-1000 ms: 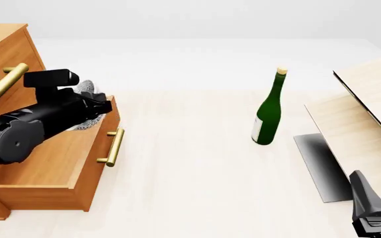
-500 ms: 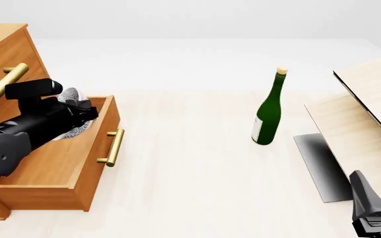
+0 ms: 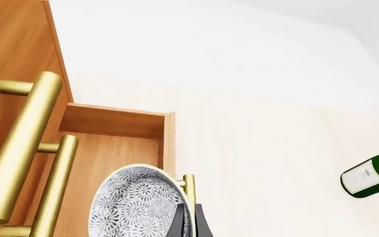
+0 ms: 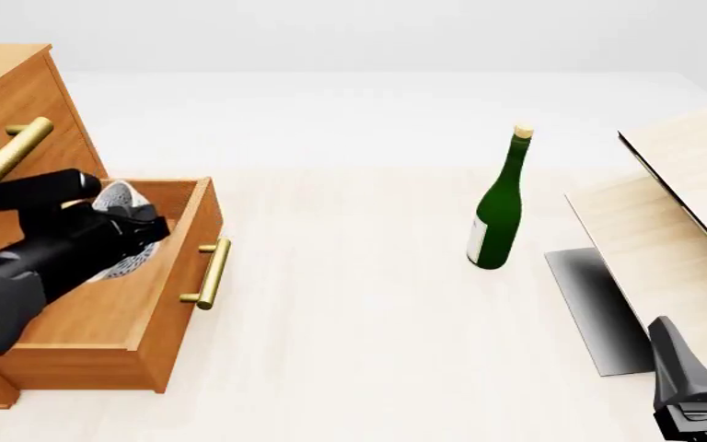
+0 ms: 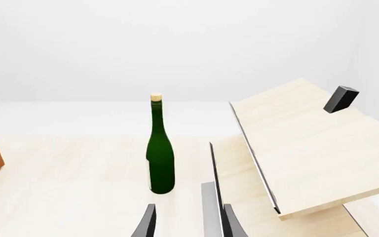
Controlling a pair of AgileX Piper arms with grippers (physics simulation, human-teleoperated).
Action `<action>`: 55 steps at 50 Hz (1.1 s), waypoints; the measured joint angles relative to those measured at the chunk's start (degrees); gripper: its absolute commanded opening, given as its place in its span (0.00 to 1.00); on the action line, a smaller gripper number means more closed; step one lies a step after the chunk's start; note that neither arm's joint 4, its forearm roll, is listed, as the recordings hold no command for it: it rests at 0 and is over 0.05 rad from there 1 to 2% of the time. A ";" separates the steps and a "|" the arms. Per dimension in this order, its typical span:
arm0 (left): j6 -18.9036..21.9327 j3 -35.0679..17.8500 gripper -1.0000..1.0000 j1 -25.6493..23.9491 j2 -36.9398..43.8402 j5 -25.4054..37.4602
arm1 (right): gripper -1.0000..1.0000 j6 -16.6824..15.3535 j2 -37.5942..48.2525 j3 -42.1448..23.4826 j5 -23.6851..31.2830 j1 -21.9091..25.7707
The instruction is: Put the bowl in the bottom drawer of the cabinet.
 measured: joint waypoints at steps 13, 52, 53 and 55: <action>-0.42 0.01 0.00 0.93 0.55 -0.01 | 1.00 0.00 0.00 0.00 0.00 0.00; -1.31 -0.72 0.00 2.70 7.07 -1.73 | 1.00 0.00 0.00 0.00 0.00 0.00; -1.35 -0.67 0.00 2.75 7.31 -1.93 | 1.00 0.00 0.00 0.00 0.00 0.00; -1.40 -0.54 0.00 2.89 7.73 -2.26 | 1.00 0.00 0.00 0.00 0.00 0.00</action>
